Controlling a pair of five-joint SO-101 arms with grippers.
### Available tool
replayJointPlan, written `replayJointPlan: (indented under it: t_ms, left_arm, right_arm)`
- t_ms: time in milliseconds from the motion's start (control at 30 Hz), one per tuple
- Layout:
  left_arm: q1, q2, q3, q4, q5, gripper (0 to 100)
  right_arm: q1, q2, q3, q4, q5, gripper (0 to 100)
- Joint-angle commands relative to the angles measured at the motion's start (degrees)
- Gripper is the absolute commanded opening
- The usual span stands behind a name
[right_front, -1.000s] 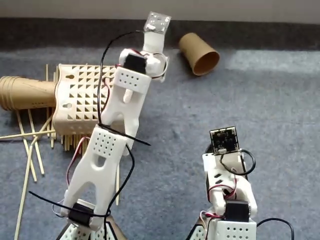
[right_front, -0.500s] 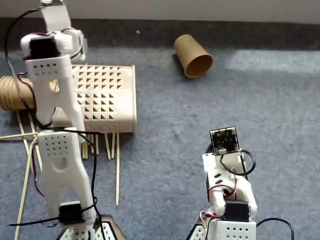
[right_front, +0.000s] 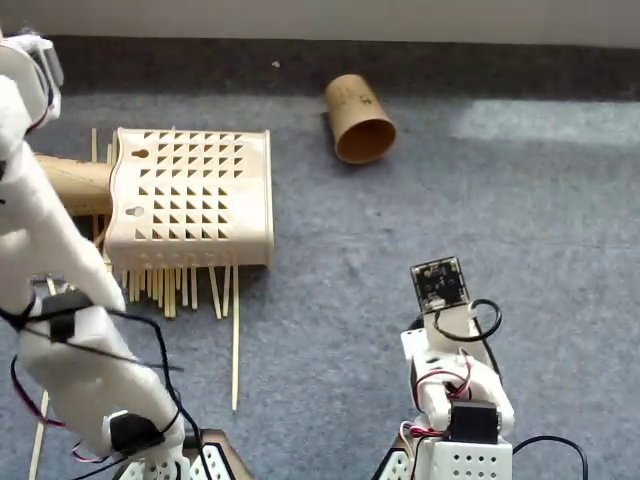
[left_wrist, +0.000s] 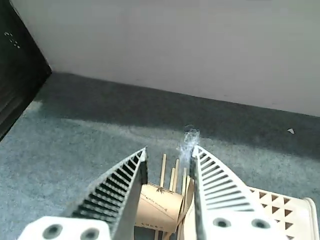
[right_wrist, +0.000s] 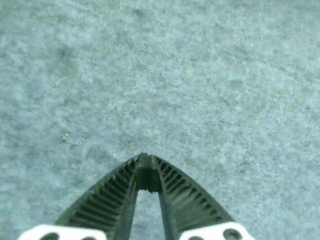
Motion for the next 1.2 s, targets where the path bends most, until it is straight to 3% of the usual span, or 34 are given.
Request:
replayJointPlan:
  t_ms: [0,167,267,400,467,533,567,733,800,1167]
  left_arm:
    - [0.04,-25.1,24.84,0.18,-0.44,17]
    - [10.24,-57.8,82.95,-3.87,-5.98,17]
    - [10.51,-72.57,116.79,-24.53,-12.04,17]
    - [6.29,-89.98,151.78,-56.88,-13.27,17]
    - [6.11,-97.8,165.41,-65.32,-14.68,17]
    - [6.46,-105.01,178.07,-67.69,-17.41,17]
    - [6.99,-107.03,181.85,-66.64,-18.99,17]
    - [6.37,-111.52,180.09,-36.57,-21.27,17]
    - [6.2,-113.27,179.65,-29.1,-21.36,17]
    - [6.2,-119.08,179.82,-26.55,-21.36,17]
  right_arm:
    - [-0.4,-0.84,7.78,3.38,0.7,1.2]
    - [-0.4,-0.84,7.78,7.43,0.7,1.2]
    - [-0.4,-0.84,7.78,7.96,0.7,1.2]
    - [-0.4,-0.84,7.78,7.96,0.7,1.2]
    - [-0.4,-0.84,7.78,7.96,0.7,1.2]
    - [-0.4,-0.84,7.78,7.96,0.7,1.2]
    - [-0.4,-0.84,7.78,7.96,0.7,1.2]
    - [-0.48,-0.84,7.78,7.96,0.7,1.2]
    - [-0.48,-0.84,7.78,7.96,0.7,1.2]
    - [-0.48,-0.84,7.78,7.96,0.7,1.2]
